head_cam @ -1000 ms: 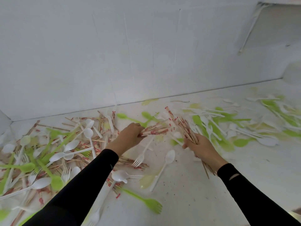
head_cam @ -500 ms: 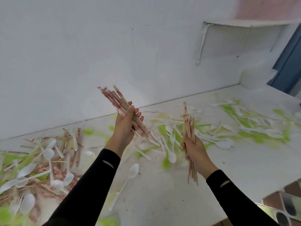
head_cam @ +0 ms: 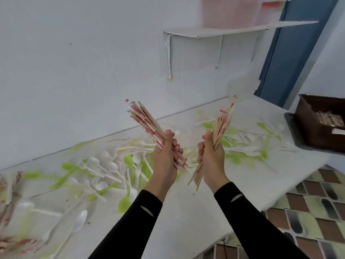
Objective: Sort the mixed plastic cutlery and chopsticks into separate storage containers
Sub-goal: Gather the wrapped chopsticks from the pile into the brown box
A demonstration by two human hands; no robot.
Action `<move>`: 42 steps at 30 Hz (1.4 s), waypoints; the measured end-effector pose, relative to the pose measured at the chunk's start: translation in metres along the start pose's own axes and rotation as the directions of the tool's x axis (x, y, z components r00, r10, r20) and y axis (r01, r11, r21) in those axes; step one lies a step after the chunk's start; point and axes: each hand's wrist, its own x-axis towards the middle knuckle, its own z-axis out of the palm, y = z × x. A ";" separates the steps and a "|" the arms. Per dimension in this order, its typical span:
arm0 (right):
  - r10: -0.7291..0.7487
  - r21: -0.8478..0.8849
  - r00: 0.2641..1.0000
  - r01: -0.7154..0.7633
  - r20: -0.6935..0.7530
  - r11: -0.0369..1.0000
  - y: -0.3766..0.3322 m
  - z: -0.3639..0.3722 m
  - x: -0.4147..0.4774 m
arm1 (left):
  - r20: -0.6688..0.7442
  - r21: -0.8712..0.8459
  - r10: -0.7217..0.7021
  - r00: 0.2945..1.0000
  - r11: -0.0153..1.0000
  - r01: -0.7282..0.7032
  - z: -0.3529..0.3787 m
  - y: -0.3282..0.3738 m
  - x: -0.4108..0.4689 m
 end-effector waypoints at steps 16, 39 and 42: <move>-0.080 0.178 0.996 0.072 0.039 0.981 -0.077 -0.162 0.061 | 0.164 -0.101 -0.546 0.821 0.819 0.565 0.142 -0.184 -0.022; -0.102 -0.062 0.976 0.091 -0.194 0.994 -0.191 -0.357 0.239 | 0.374 0.247 -0.388 0.842 0.917 0.313 0.383 -0.297 0.072; -0.161 -0.114 0.960 0.138 -0.230 0.984 -0.211 -0.374 0.270 | 0.395 0.275 -0.360 0.845 0.924 0.265 0.417 -0.307 0.087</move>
